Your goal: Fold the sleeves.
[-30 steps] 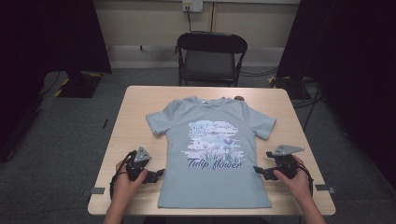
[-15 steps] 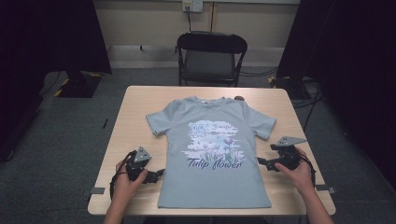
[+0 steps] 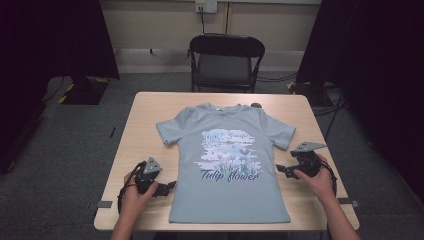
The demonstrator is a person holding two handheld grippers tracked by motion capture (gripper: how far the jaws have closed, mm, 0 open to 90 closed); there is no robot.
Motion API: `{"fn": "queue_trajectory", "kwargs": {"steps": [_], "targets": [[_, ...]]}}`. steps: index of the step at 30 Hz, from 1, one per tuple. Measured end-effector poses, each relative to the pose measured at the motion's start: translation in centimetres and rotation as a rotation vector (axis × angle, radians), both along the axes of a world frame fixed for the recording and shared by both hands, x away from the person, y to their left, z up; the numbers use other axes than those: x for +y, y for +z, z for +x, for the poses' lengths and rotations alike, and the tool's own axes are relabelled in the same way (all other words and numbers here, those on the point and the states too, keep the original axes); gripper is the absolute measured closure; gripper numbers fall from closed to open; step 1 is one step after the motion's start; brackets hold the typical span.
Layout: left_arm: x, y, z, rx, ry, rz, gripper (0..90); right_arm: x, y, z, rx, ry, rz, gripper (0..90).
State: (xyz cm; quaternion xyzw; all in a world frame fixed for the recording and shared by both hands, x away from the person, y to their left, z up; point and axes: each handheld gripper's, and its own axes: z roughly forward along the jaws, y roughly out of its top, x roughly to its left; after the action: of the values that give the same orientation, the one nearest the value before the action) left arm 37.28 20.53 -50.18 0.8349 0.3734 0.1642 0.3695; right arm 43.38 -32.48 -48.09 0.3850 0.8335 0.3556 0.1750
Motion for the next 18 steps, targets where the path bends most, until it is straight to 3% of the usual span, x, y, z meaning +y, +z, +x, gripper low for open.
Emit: {"fn": "queue_trajectory", "kwargs": {"steps": [18], "targets": [[0.0,0.0,0.0,0.000,0.000,-0.001,14.0,-1.6,0.4,1.4,0.008,-0.033,-0.006,11.5]]}}
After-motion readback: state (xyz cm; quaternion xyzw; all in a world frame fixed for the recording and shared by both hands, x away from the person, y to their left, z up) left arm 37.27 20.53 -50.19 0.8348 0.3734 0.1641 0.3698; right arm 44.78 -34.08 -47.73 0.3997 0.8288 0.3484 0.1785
